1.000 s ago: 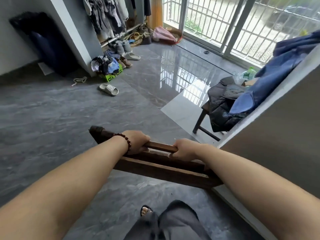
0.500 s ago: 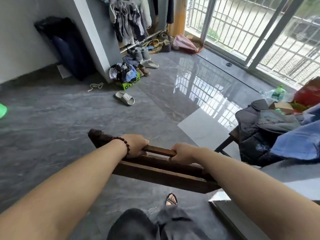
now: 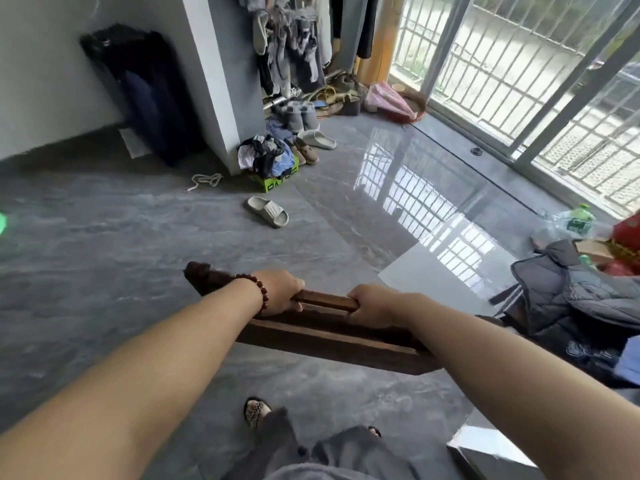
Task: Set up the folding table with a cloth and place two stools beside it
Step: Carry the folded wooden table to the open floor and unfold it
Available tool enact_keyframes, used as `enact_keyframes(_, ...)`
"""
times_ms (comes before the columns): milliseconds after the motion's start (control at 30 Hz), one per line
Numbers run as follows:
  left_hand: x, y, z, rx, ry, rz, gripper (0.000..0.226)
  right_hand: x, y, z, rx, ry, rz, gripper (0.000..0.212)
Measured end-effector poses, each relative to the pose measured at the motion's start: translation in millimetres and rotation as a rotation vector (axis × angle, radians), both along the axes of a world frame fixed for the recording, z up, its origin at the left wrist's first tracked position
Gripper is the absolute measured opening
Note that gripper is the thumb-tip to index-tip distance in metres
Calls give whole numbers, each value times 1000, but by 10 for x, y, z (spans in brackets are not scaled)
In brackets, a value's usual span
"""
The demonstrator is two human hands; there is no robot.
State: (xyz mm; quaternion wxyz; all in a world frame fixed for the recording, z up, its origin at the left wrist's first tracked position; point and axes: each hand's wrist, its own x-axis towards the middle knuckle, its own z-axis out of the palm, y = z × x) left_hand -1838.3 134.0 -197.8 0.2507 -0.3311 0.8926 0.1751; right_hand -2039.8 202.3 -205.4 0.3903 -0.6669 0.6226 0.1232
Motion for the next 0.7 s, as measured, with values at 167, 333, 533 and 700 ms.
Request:
enact_keyframes(167,617,-515,29,-32,15,19,32,593,-557,-12,-18,-30,4,7)
enact_keyframes(333,1108,-950,58,-55,4,75,25,1072,-1078,-101,-36,-56,36,15)
enact_keyframes(533,1629,-1537,43,-28,-27,123,14,1571,-1739,-205,-39,-82,84,12)
enact_keyframes(700,2034,-2046,-10,-27,-61,171,20,1957,-2342,-251,-52,-70,138,9)
